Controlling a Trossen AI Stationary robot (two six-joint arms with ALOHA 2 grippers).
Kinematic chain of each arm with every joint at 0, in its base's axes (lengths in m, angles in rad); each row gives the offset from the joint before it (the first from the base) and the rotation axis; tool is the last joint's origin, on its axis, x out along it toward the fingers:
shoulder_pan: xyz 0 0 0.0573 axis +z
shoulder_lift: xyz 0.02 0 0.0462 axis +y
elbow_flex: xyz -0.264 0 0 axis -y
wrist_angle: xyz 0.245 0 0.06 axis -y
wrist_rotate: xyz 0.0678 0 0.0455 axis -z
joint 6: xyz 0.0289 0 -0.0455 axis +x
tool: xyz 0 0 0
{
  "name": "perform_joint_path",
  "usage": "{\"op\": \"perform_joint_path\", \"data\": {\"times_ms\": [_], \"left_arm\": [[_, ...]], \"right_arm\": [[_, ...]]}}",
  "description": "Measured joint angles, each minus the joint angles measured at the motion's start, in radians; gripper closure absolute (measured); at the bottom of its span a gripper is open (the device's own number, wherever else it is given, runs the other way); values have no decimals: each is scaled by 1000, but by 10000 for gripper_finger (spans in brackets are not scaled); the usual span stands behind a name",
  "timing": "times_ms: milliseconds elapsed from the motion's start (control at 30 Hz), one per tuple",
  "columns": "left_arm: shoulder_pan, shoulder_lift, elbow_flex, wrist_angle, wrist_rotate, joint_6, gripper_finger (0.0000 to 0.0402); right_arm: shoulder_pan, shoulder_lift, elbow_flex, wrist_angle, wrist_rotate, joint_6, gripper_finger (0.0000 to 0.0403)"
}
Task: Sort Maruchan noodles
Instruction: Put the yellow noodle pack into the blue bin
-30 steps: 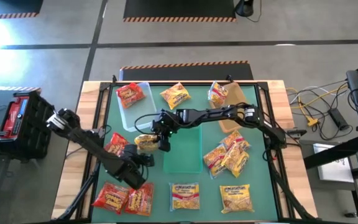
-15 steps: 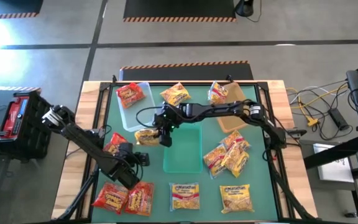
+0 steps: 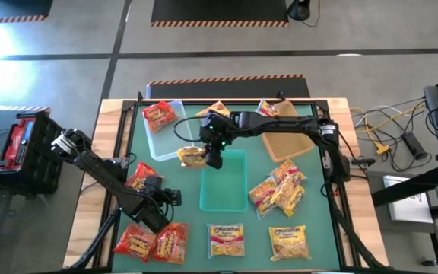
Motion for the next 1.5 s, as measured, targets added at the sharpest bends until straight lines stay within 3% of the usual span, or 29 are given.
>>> {"op": "perform_joint_path", "data": {"times_ms": [267,400,633,833,967,1200,1500], "left_arm": [[0,0,0,2,0,-2,326],[0,0,0,2,0,-2,326],[0,0,0,10,0,0,326],[0,0,0,9,-6,1,326],[0,0,0,9,-7,1,326],[2,0,0,10,-7,5,326],[11,-6,2,18,-7,8,326]], "right_arm": [[2,-97,-4,-175,-4,-11,301],[2,-102,-15,-266,47,-52,301],[2,-103,-132,-284,74,-53,301],[2,-122,-278,-56,78,19,301],[3,-159,-375,71,159,58,300],[0,-208,-495,136,179,121,296],[-9,-310,-518,166,215,96,237]]}}
